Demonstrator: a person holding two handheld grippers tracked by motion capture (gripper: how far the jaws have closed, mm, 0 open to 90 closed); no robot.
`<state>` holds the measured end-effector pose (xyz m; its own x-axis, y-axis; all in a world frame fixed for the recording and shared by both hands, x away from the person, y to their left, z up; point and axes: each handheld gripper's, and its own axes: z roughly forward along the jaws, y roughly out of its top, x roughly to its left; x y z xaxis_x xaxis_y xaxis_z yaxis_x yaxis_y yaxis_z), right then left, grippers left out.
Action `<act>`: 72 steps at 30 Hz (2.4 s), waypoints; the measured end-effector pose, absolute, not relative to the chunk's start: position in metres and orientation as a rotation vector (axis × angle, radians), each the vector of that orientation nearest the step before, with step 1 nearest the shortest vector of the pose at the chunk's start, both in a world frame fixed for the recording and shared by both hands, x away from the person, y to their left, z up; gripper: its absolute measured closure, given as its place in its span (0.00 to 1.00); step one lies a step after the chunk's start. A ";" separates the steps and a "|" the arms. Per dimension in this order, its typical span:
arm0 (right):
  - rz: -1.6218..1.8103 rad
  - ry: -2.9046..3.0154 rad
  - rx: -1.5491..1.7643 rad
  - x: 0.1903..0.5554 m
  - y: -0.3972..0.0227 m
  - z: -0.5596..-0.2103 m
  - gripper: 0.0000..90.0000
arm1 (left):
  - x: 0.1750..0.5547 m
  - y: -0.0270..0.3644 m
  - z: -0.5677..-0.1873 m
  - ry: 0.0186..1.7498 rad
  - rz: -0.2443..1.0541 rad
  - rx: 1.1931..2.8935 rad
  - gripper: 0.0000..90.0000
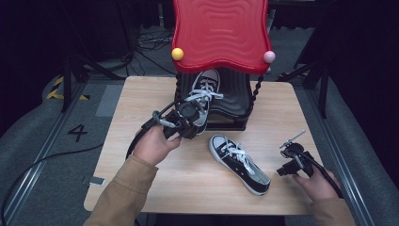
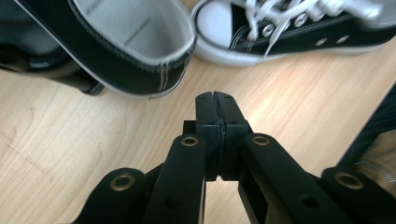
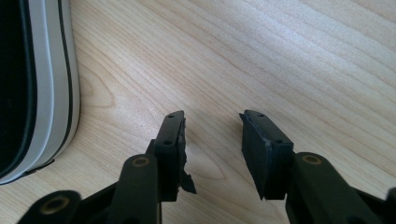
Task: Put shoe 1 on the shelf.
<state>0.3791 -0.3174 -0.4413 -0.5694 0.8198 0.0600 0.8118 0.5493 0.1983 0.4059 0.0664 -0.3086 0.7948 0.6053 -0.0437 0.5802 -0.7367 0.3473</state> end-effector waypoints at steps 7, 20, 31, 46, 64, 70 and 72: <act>0.314 2.736 1.444 0.380 -0.317 -0.444 0.65 | 0.421 0.075 -0.335 0.891 0.024 2.620 1.00; 0.318 2.734 1.451 0.379 -0.317 -0.444 0.64 | 0.436 0.068 -0.349 0.781 -0.005 2.683 1.00; 0.319 2.730 1.452 0.379 -0.317 -0.444 0.64 | 0.436 0.052 -0.344 0.728 0.133 2.694 1.00; 0.329 2.733 1.455 0.379 -0.319 -0.444 0.64 | 0.461 0.018 -0.349 0.800 0.162 2.583 1.00; 0.335 2.732 1.466 0.378 -0.322 -0.444 0.63 | 0.469 -0.022 -0.347 0.824 0.224 2.502 1.00; 0.336 2.727 1.467 0.377 -0.325 -0.444 0.63 | 0.477 -0.004 -0.341 0.946 0.264 2.427 1.00; 0.337 2.727 1.465 0.377 -0.325 -0.444 0.63 | 0.483 0.009 -0.342 1.016 0.232 2.404 1.00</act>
